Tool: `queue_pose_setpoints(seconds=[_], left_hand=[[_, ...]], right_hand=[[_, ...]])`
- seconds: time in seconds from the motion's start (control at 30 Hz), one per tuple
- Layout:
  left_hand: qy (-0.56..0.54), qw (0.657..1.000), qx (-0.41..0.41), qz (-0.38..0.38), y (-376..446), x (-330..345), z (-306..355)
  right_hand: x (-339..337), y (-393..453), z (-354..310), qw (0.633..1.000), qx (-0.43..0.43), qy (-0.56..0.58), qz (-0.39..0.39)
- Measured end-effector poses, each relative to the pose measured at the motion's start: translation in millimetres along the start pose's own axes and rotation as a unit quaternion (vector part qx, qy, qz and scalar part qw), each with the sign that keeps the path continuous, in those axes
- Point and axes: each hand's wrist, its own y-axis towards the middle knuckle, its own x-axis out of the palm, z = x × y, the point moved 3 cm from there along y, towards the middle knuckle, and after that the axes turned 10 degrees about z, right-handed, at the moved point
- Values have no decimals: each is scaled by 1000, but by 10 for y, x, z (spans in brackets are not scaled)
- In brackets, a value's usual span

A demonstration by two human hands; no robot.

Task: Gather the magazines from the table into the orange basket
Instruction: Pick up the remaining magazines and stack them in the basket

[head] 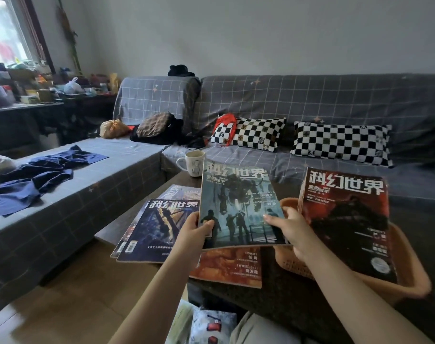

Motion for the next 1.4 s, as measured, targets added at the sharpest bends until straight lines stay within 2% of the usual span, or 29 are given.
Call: queue_pose_setpoints(seconds=[0.5, 0.63, 0.8, 0.97, 1.1, 1.17, 1.27, 1.4], left_hand=[[55, 978, 15, -202, -287, 1684, -176], [128, 972, 42, -194, -296, 1956, -288], [228, 950, 127, -170, -326, 2109, -322], [278, 931, 212, -103, -216, 2149, -363], [311, 923, 209, -84, -207, 2103, -352], [330, 915, 205, -105, -188, 2097, -362], [316, 923, 162, -147, -109, 2122, -397], [271, 933, 122, -205, -68, 2195, -450]], right_hand=[[-1715, -88, 271, 984, 2, -4, 181], [-1929, -106, 339, 978, 2, -17, 206], [-2029, -48, 419, 962, -36, -112, 245], [-1952, 5, 423, 946, -95, -179, 254], [-1964, 34, 443, 925, -112, -258, 256], [-1989, 44, 460, 922, -93, -284, 246], [-1967, 86, 443, 949, -84, -235, 196], [-1922, 136, 471, 959, -39, -216, 179]])
